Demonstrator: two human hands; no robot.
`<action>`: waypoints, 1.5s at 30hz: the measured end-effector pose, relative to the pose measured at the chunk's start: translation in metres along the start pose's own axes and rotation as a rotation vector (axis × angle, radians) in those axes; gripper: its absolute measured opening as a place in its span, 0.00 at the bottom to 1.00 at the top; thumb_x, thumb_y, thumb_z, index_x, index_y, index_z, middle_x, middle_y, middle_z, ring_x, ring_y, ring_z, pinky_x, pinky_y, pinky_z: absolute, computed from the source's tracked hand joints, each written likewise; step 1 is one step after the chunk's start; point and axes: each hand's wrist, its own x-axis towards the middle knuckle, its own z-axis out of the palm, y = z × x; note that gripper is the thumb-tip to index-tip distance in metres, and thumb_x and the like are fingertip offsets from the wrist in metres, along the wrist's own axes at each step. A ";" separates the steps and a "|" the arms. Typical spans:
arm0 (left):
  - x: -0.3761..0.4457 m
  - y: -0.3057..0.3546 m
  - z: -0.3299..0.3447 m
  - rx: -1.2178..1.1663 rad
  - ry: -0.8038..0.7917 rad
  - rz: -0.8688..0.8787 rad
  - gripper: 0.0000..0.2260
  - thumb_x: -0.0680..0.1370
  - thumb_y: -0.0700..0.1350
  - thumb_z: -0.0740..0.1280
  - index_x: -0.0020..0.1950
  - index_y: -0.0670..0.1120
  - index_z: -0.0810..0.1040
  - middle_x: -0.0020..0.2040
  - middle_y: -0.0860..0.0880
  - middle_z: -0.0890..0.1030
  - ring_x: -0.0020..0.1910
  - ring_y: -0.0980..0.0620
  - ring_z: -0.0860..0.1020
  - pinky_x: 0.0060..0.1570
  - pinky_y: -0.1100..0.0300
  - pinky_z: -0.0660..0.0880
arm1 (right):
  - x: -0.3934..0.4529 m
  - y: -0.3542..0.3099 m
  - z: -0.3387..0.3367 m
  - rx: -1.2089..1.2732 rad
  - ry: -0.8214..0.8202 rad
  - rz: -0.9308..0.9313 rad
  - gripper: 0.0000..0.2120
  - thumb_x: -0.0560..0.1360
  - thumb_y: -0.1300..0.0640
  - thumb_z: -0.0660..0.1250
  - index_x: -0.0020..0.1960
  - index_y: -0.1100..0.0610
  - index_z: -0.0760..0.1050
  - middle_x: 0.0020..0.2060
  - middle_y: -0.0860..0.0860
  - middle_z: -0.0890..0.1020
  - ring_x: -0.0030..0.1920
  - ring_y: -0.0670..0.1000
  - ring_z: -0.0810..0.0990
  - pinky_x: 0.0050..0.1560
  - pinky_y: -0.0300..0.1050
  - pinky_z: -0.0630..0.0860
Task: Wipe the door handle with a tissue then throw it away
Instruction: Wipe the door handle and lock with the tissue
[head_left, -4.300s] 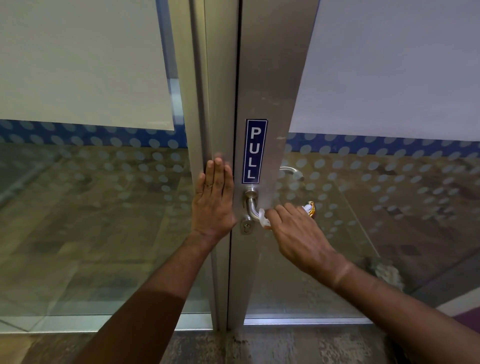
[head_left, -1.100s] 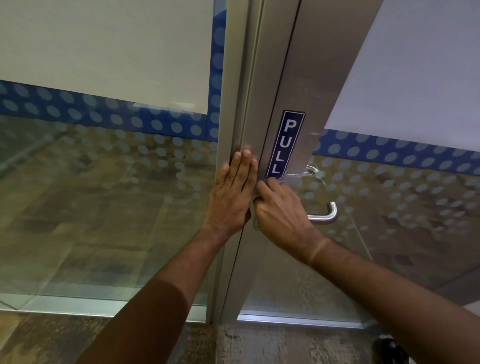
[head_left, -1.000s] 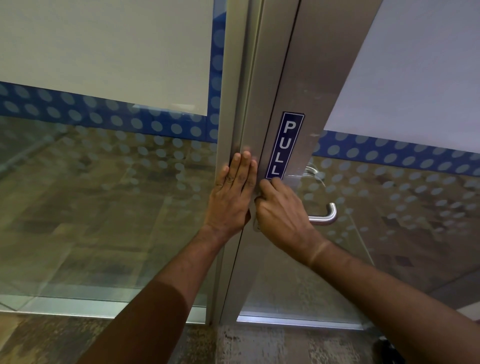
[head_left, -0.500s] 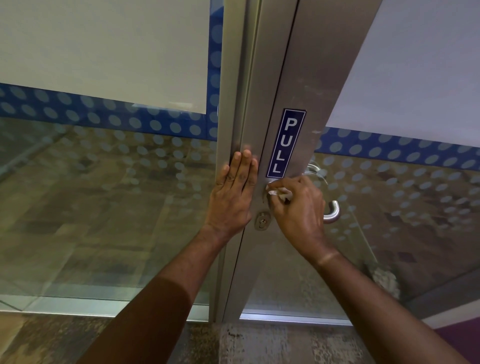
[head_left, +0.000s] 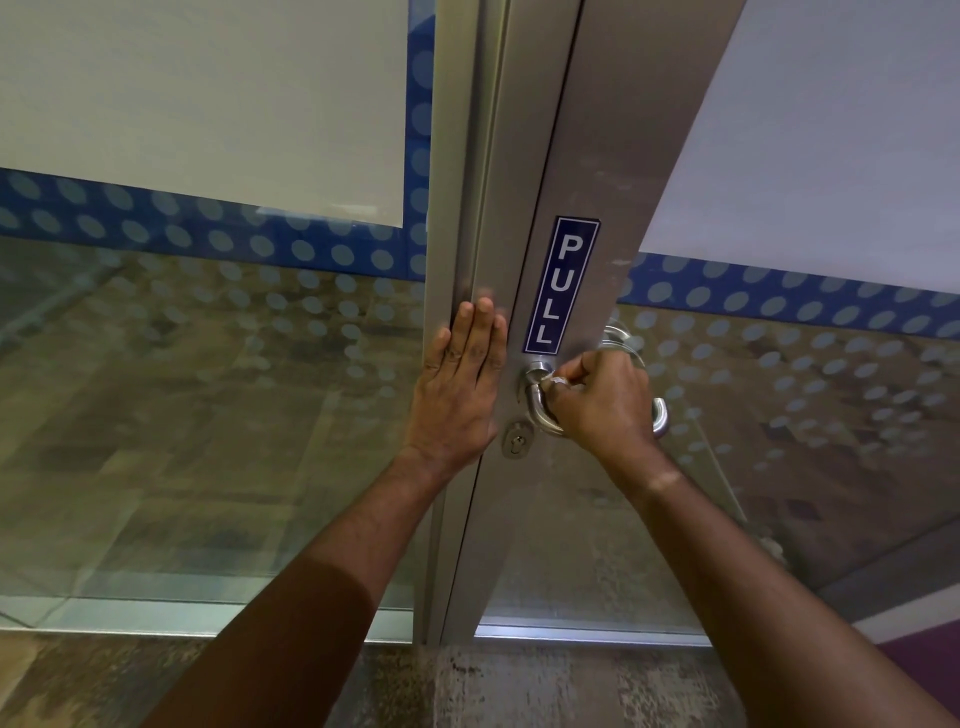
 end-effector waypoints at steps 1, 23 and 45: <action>0.000 0.000 0.000 0.002 -0.003 -0.004 0.41 0.73 0.38 0.58 0.77 0.43 0.33 0.77 0.46 0.30 0.77 0.48 0.34 0.76 0.51 0.37 | 0.001 0.000 0.000 -0.038 -0.037 0.019 0.05 0.71 0.59 0.72 0.38 0.52 0.79 0.34 0.44 0.81 0.39 0.46 0.80 0.37 0.41 0.75; 0.000 0.002 -0.003 0.048 -0.047 -0.017 0.47 0.72 0.36 0.65 0.76 0.43 0.31 0.76 0.46 0.27 0.76 0.49 0.32 0.75 0.51 0.37 | -0.033 0.000 -0.032 0.045 0.137 -0.376 0.10 0.72 0.65 0.64 0.50 0.54 0.78 0.46 0.49 0.79 0.46 0.48 0.77 0.43 0.41 0.74; 0.001 0.000 0.001 0.072 -0.003 0.028 0.43 0.72 0.43 0.61 0.77 0.41 0.33 0.77 0.44 0.29 0.77 0.48 0.33 0.76 0.52 0.36 | -0.073 0.000 0.064 1.455 0.060 0.645 0.04 0.76 0.70 0.66 0.49 0.65 0.77 0.40 0.53 0.85 0.36 0.44 0.84 0.39 0.34 0.80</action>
